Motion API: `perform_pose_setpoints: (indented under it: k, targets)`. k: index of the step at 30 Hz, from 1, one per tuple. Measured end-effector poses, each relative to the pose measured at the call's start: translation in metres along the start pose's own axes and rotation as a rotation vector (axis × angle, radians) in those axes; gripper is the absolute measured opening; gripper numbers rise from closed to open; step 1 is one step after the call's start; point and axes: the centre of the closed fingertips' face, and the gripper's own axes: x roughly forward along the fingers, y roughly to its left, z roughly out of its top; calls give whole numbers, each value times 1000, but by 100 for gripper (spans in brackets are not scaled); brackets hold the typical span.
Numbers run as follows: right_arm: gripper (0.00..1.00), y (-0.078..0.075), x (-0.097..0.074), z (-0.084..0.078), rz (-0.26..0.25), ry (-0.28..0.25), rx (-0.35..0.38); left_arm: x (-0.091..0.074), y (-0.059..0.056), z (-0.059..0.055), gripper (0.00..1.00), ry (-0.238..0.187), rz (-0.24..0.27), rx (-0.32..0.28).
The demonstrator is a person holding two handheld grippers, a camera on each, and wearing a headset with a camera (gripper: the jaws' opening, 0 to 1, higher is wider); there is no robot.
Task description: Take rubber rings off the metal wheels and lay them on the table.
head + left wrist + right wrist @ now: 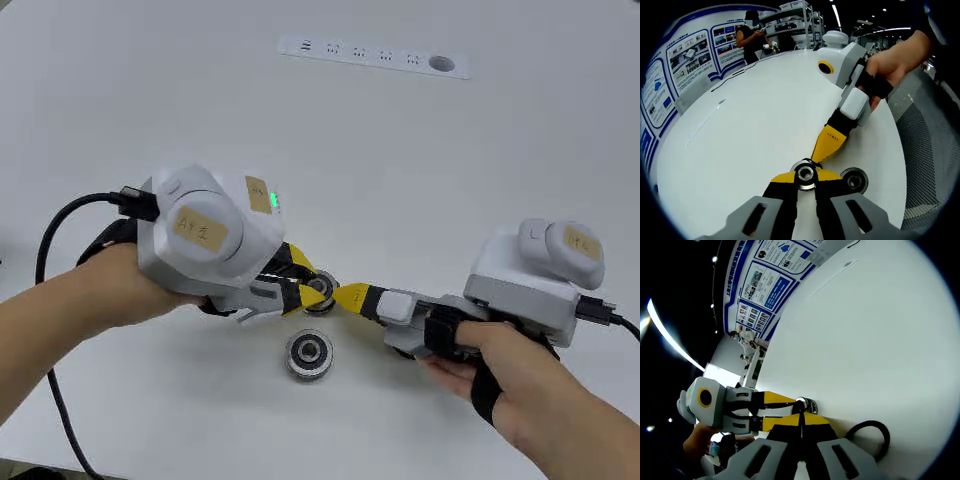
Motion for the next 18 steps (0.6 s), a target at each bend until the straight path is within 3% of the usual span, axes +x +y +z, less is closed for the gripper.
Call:
perform_pose_setpoints:
  k: [5, 8, 15, 18]
  targets:
    - [0, 2, 0, 0, -1, 11, -36, 0, 0, 0, 12, -3, -2, -4]
    - [0, 4, 1, 0, 0, 18, -112, 0, 0, 0, 12, -3, -1, -4]
    - [0, 4, 1, 0, 5, 24, -112, 0, 0, 0, 12, -4, 0, -3]
    - [0, 7, 2, 0, 5, 27, -156, 0, 0, 0, 12, -4, 0, -3]
